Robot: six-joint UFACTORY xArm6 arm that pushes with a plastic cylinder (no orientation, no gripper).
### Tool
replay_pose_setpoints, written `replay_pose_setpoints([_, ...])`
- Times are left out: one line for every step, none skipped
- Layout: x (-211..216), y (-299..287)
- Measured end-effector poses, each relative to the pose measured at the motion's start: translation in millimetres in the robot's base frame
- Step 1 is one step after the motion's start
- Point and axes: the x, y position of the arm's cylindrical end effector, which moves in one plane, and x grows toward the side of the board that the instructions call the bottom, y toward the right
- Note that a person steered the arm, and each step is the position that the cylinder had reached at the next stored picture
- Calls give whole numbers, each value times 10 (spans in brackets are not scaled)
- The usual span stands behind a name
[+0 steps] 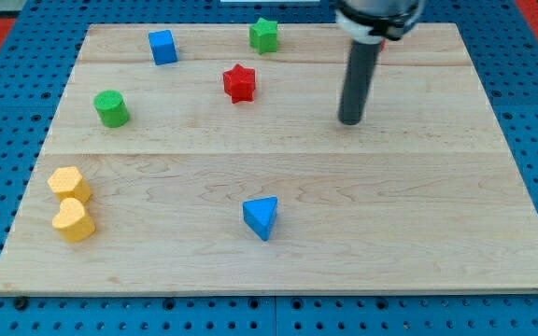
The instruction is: Push the yellow heart towards the left center
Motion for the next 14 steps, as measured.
replay_pose_setpoints([419,-545])
replay_pose_setpoints([444,-1145])
replay_pose_setpoints([291,-1793])
replay_pose_setpoints([257,-2526])
replay_pose_setpoints([201,-3085])
replay_pose_setpoints([-25,-3353])
replay_pose_setpoints([-190,-3047])
replay_pose_setpoints([-250,-2512])
replay_pose_setpoints([-149,-1974])
replay_pose_setpoints([-10,-1699])
replay_pose_setpoints([75,-1699])
replay_pose_setpoints([222,-1699])
replay_pose_setpoints([490,-1722])
replay_pose_setpoints([800,-1846])
